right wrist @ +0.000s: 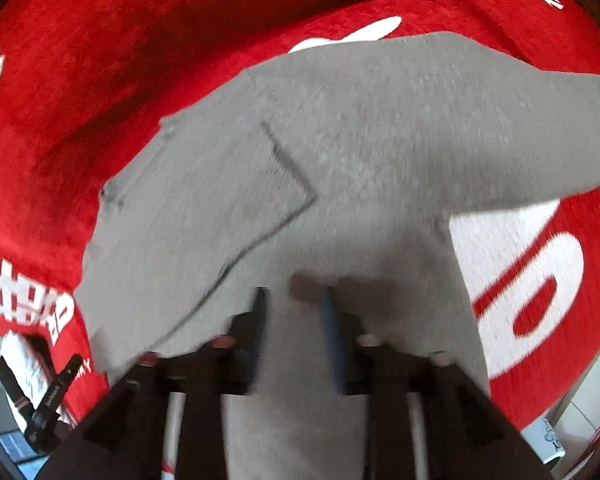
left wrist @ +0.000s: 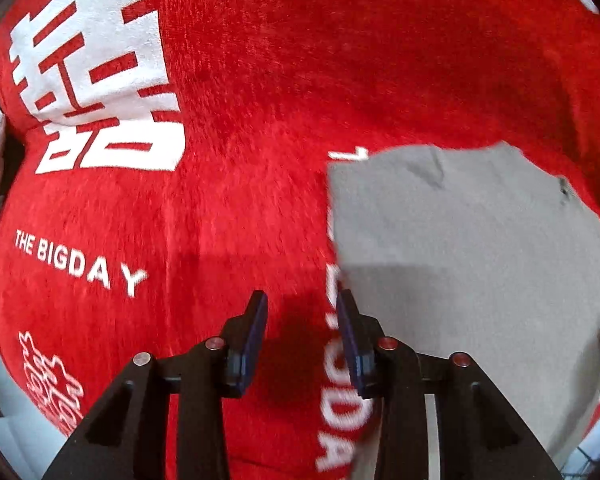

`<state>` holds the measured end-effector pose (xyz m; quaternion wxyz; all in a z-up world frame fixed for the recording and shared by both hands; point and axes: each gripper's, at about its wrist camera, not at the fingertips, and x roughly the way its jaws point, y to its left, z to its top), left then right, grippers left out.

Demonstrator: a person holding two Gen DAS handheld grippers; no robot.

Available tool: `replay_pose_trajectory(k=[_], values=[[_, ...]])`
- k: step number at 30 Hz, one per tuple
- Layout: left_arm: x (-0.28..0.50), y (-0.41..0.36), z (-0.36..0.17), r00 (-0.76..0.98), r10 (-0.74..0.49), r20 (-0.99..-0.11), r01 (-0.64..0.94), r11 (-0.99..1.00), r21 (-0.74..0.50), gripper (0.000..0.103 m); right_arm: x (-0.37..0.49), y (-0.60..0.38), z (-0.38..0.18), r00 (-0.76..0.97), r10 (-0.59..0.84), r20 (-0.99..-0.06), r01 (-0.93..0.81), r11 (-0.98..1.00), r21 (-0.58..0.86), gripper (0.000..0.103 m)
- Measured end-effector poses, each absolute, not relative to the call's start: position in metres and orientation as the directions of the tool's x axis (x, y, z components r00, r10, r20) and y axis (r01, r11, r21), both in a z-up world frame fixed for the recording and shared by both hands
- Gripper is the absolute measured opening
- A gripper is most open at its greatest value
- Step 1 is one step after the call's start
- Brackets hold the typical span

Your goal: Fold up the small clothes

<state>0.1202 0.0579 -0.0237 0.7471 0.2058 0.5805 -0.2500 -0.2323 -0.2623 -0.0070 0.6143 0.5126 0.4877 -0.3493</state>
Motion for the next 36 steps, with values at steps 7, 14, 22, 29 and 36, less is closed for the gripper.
replay_pose_trajectory(k=[7,14,22,29,36], values=[[0.083,0.059,0.001,0.15,-0.188,-0.971,0.634,0.772,-0.051,0.063,-0.226,-0.236,0.005,0.288,0.116,-0.951,0.908,0.283,0.309,0.063],[0.052,0.052,0.021,0.206,-0.197,-0.959,0.661,0.751,-0.012,0.102,-0.209,-0.223,0.011,0.312,0.129,-0.941,0.888,0.314,0.337,0.076],[0.045,0.05,0.026,0.214,-0.168,-0.962,0.648,0.761,0.011,0.102,-0.203,-0.212,0.03,0.357,0.071,-0.931,0.861,0.362,0.358,0.093],[0.032,0.041,0.023,0.204,-0.137,-0.969,0.713,0.7,0.051,0.102,-0.201,-0.206,0.029,0.406,0.135,-0.904,0.826,0.369,0.426,0.103],[0.014,0.027,0.018,0.18,-0.127,-0.975,0.749,0.66,0.053,0.102,-0.224,-0.224,0.018,0.4,0.158,-0.903,0.851,0.3,0.43,0.103]])
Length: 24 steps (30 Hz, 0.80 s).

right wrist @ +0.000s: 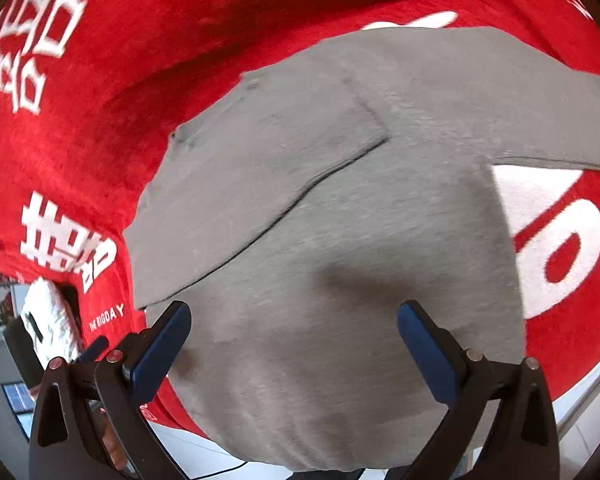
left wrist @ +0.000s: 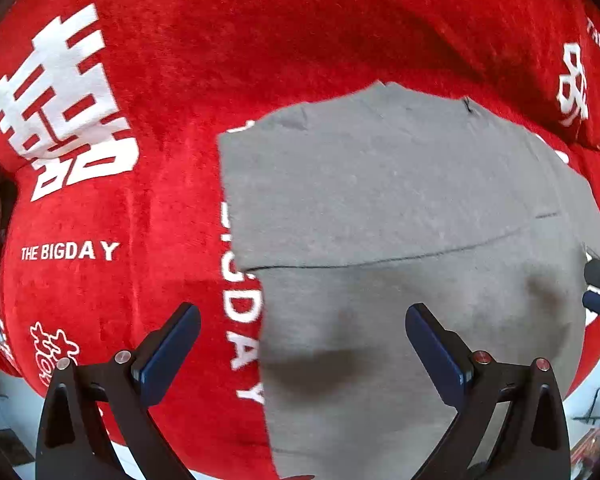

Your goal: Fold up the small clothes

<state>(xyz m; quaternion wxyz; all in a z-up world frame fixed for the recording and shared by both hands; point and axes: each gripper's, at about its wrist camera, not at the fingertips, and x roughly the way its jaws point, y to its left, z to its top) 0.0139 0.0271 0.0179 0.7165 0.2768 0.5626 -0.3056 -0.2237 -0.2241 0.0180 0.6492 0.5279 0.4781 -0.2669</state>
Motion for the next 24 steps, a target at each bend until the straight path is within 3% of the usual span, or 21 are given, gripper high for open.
replay_pose_trajectory(k=[24], values=[[-0.109,-0.159,-0.007,0.107,-0.092,-0.99,0.864,0.501,0.047,0.102,-0.417,-0.364,-0.02,0.495,0.08,-0.865,0.866,-0.135,0.482,0.103]])
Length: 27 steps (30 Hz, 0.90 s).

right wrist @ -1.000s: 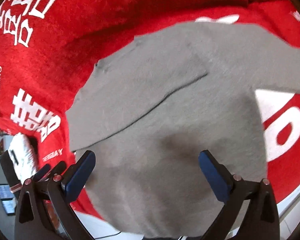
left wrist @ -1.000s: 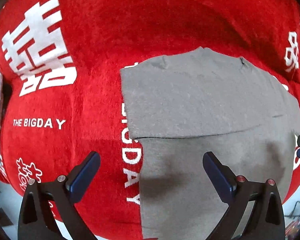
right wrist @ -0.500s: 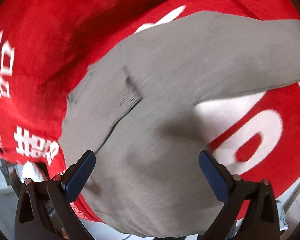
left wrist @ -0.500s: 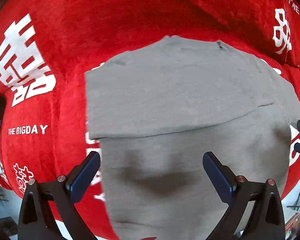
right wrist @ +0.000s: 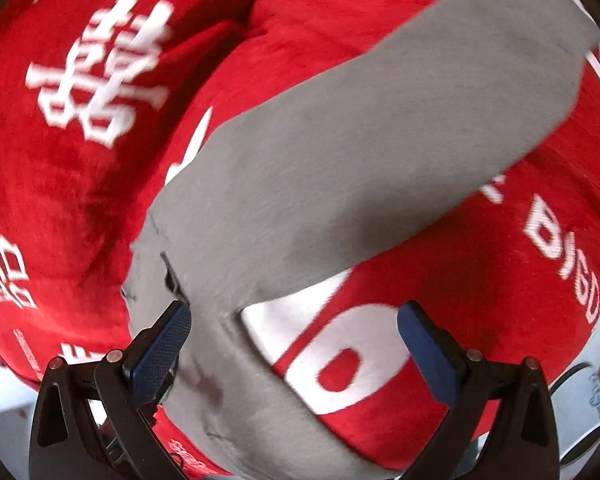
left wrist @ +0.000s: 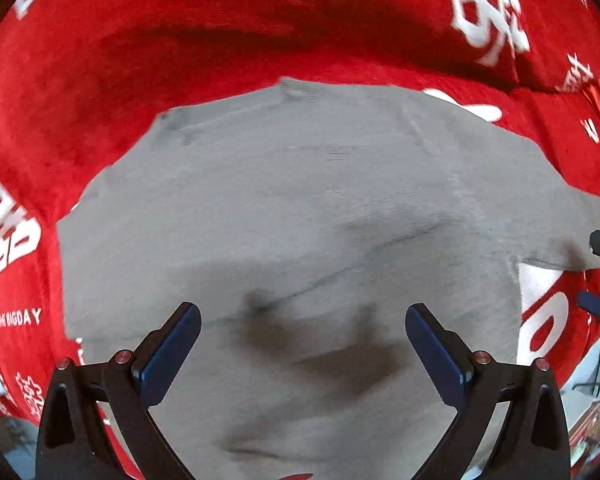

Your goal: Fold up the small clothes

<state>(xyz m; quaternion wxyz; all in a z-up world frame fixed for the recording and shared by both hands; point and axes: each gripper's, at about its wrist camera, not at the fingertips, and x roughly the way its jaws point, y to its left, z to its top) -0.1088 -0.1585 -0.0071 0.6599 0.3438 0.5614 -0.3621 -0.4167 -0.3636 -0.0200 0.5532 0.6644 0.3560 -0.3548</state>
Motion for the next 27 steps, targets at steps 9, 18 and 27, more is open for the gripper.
replay_pose_trajectory(k=[9,18,27], values=[[-0.125,-0.182,-0.021,0.094,-0.066,-0.993,0.877,0.478,0.051,0.102,-0.474,-0.37,-0.038,0.577,-0.021,-0.817,0.771,-0.315,0.553,0.103],[-0.137,-0.196,-0.03,0.071,-0.056,-0.996,0.89,0.455,0.038,0.102,-0.516,-0.4,-0.031,0.565,-0.141,-0.813,0.725,-0.386,0.571,0.103],[-0.154,-0.221,-0.031,0.067,-0.082,-0.994,0.883,0.469,0.021,0.102,-0.551,-0.436,-0.031,0.649,-0.265,-0.713,0.553,-0.478,0.682,0.103]])
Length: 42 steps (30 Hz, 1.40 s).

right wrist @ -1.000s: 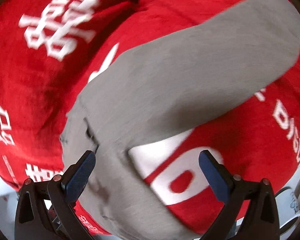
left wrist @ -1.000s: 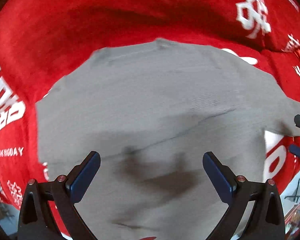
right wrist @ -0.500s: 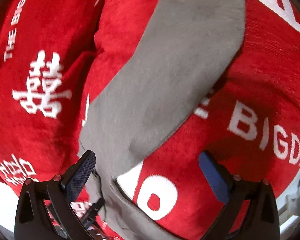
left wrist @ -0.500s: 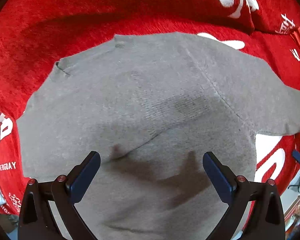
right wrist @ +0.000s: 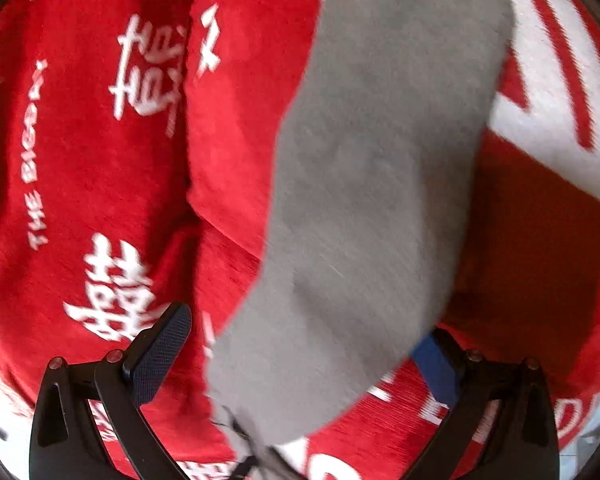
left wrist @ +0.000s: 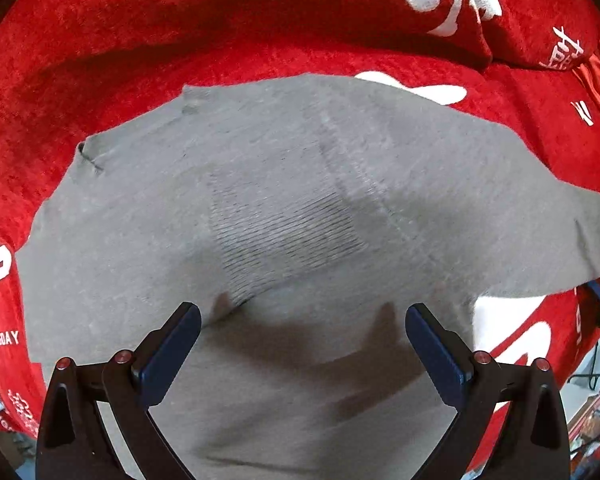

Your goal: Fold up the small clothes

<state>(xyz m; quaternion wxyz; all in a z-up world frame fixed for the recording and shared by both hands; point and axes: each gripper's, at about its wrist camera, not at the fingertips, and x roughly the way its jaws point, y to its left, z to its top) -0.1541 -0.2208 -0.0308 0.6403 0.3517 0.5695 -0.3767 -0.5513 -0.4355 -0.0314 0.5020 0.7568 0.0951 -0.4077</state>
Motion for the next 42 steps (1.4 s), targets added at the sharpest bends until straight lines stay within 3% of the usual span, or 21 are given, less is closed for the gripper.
replay_pose_trajectory(k=[3,5,6,7,8,11,15,20,27,31,35,38,39,40,42], values=[[-0.157,-0.224,-0.03,0.07,-0.091,-0.993,0.88,0.474,0.019,0.102,-0.551,-0.443,-0.03,0.668,-0.293,-0.684,0.519,-0.477,0.71,0.103],[-0.158,-0.226,-0.03,0.069,-0.096,-0.993,0.875,0.484,0.013,0.102,-0.549,-0.445,-0.029,0.659,-0.289,-0.694,0.523,-0.487,0.7,0.096],[-0.157,-0.225,-0.03,0.068,-0.099,-0.993,0.873,0.488,0.011,0.102,-0.548,-0.445,-0.03,0.653,-0.282,-0.703,0.526,-0.498,0.689,0.071],[-0.155,-0.223,-0.029,0.067,-0.102,-0.993,0.87,0.492,0.009,0.102,-0.548,-0.445,-0.031,0.646,-0.266,-0.715,0.535,-0.511,0.673,0.026],[-0.154,-0.223,-0.028,0.068,-0.105,-0.992,0.868,0.497,0.007,0.102,-0.546,-0.446,-0.035,0.63,-0.233,-0.741,0.558,-0.527,0.641,0.005],[-0.148,-0.222,-0.028,0.072,-0.115,-0.991,0.855,0.518,0.001,0.102,-0.541,-0.443,-0.037,0.587,-0.2,-0.784,0.605,-0.535,0.589,0.005],[-0.131,-0.207,-0.027,0.057,-0.113,-0.992,0.83,0.558,-0.016,0.102,-0.506,-0.451,-0.009,0.63,-0.215,-0.747,0.648,-0.386,0.657,0.005],[-0.102,-0.184,-0.024,0.093,-0.117,-0.989,0.798,0.603,0.004,0.102,-0.413,-0.463,0.042,0.71,-0.148,-0.688,0.687,-0.066,0.723,0.005],[-0.05,-0.14,-0.013,0.15,-0.116,-0.982,0.722,0.692,0.029,0.102,-0.233,-0.416,0.079,0.754,0.072,-0.652,0.594,0.348,0.725,0.005],[-0.019,-0.109,-0.01,0.185,-0.108,-0.977,0.665,0.746,0.044,0.102,-0.148,-0.359,0.06,0.685,0.217,-0.695,0.545,0.481,0.687,0.005],[0.011,-0.075,-0.013,0.205,-0.089,-0.975,0.594,0.803,0.051,0.102,-0.089,-0.303,0.012,0.499,0.29,-0.817,0.571,0.599,0.561,0.009],[0.03,-0.049,-0.019,0.204,-0.07,-0.976,0.556,0.83,0.056,0.102,-0.08,-0.293,-0.02,0.382,0.312,-0.87,0.65,0.579,0.493,0.022],[0.033,-0.044,-0.021,0.201,-0.068,-0.977,0.55,0.834,0.055,0.102,-0.086,-0.299,-0.022,0.423,0.319,-0.848,0.664,0.528,0.529,0.035],[0.036,-0.04,-0.023,0.198,-0.068,-0.978,0.544,0.837,0.052,0.102,-0.093,-0.302,-0.02,0.451,0.324,-0.831,0.672,0.489,0.556,0.058],[0.043,-0.033,-0.027,0.187,-0.08,-0.979,0.536,0.844,0.034,0.102,-0.111,-0.309,-0.015,0.504,0.299,-0.811,0.694,0.418,0.586,0.068]])
